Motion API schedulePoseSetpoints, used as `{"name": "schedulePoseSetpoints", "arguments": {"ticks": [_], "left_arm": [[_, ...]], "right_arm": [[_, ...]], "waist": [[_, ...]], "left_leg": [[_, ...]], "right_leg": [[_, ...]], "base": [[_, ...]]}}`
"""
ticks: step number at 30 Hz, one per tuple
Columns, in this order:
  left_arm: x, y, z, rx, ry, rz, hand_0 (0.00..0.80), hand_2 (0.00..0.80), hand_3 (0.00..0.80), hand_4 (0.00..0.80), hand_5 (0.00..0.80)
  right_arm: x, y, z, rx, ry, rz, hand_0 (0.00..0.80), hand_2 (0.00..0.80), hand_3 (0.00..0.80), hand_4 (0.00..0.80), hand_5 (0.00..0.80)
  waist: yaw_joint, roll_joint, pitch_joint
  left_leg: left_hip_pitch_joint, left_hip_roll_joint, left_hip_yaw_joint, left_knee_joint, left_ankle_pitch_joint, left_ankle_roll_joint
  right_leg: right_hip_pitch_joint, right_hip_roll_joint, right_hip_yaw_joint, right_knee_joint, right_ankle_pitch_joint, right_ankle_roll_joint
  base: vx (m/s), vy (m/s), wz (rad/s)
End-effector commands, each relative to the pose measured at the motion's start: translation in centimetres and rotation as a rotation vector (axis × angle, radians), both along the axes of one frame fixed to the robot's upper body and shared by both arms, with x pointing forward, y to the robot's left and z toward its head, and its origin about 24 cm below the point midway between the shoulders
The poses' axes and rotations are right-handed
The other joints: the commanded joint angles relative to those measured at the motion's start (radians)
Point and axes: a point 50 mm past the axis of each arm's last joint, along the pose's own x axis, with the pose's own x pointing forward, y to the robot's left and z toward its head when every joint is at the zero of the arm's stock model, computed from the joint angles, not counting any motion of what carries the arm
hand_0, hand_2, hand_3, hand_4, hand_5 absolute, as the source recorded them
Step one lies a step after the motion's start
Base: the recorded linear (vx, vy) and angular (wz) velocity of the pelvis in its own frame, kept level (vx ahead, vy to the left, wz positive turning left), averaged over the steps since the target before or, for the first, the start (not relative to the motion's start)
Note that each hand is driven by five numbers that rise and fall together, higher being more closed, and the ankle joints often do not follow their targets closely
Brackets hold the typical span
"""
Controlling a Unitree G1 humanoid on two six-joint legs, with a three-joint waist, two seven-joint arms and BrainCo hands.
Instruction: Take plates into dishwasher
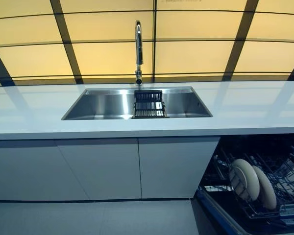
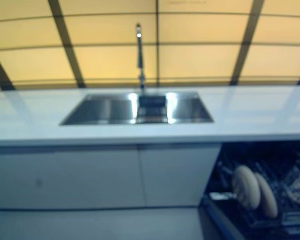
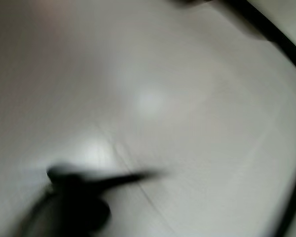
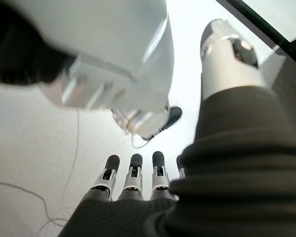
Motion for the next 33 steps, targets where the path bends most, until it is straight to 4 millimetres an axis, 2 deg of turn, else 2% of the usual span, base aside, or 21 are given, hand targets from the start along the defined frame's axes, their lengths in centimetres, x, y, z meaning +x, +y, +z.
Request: {"name": "schedulePoseSetpoints", "arguments": {"ticks": [1,4,10,16,25,29,30,31,33], "left_arm": [[0.7,1.1,0.4,0.083,-0.029,0.05,0.0,0.0,0.0,0.0,0.0],[0.0,0.6,0.2,0.077,-0.034,0.047,0.0,0.0,0.0,0.0,0.0],[1.1,0.3,0.4,0.071,-0.075,0.063,0.0,0.0,0.0,0.0,0.0],[1.3,0.6,0.5,0.101,-0.08,0.028,0.0,0.0,0.0,0.0,0.0],[0.9,1.1,0.5,0.142,-0.046,-0.031,0.0,0.0,0.0,0.0,0.0],[1.2,1.7,0.7,0.173,-0.022,-0.033,0.0,0.0,0.0,0.0,0.0],[1.2,1.9,0.8,0.177,-0.012,-0.019,0.0,0.0,0.0,0.0,0.0],[1.2,1.9,0.8,0.177,-0.011,-0.015,0.0,0.0,0.0,0.0,0.0],[0.9,2.5,0.9,0.175,-0.017,0.04,0.0,0.0,0.0,0.0,0.0]], "right_arm": [[0.2,0.8,-0.2,0.017,-0.002,0.007,0.0,0.0,0.0,0.0,0.0],[0.1,0.7,-0.2,0.02,-0.005,0.037,0.0,0.0,0.0,0.0,0.0],[0.3,0.5,-0.2,-0.007,0.001,0.036,0.0,0.0,0.0,0.0,0.0],[0.3,0.2,-0.1,-0.048,0.032,-0.002,0.0,0.0,0.0,0.0,0.0],[-1.0,0.6,-0.4,-0.032,0.103,0.016,0.0,0.0,0.0,0.0,0.0],[-0.9,0.5,-0.3,-0.051,0.113,0.022,0.0,0.0,0.0,0.0,0.0],[-0.7,0.3,-0.2,-0.059,0.115,0.029,0.0,0.0,0.0,0.0,0.0],[-0.7,0.2,-0.2,-0.061,0.115,0.032,0.0,0.0,0.0,0.0,0.0],[-0.5,-0.3,0.0,-0.086,0.124,0.056,0.0,0.0,0.0,0.0,0.0]], "waist": [[0.001,-0.017,0.032],[-0.001,-0.006,0.016],[-0.005,-0.004,-0.006],[-0.006,-0.004,-0.019],[-0.008,-0.003,-0.023],[-0.004,0.007,-0.013],[-0.004,0.013,-0.007],[-0.005,0.014,-0.007],[-0.004,0.016,-0.004]], "left_leg": [[-0.022,-0.015,-0.001,-0.044,0.086,0.057],[0.018,-0.008,0.021,-0.139,0.135,0.033],[0.031,-0.008,0.045,-0.199,0.163,0.019],[0.044,-0.007,0.052,-0.212,0.163,0.021],[0.064,0.006,0.051,-0.214,0.16,0.029],[0.062,0.018,0.017,-0.205,0.16,0.034],[0.057,0.035,-0.002,-0.205,0.17,0.028],[0.057,0.037,-0.004,-0.206,0.172,0.026],[0.044,0.07,-0.011,-0.218,0.213,0.008]], "right_leg": [[0.027,-0.082,0.008,-0.078,0.081,0.022],[0.063,-0.066,-0.015,-0.161,0.106,0.029],[0.085,-0.063,-0.031,-0.224,0.129,0.036],[0.093,-0.06,-0.027,-0.216,0.118,0.039],[0.104,-0.045,-0.027,-0.16,0.069,0.026],[0.066,-0.018,-0.025,-0.034,-0.008,0.0],[0.041,0.003,-0.029,0.013,-0.041,-0.021],[0.038,0.006,-0.03,0.017,-0.044,-0.024],[0.034,0.038,-0.045,0.015,-0.059,-0.055]], "base": [[-0.025,-0.045,0.1],[0.006,-0.066,0.03],[-0.026,-0.026,-0.06],[-0.007,-0.045,-0.03],[0.016,-0.057,0.0],[-0.013,-0.144,0.0],[-0.039,-0.191,0.0],[-0.039,-0.221,0.0],[-0.033,-0.242,-0.01]]}}
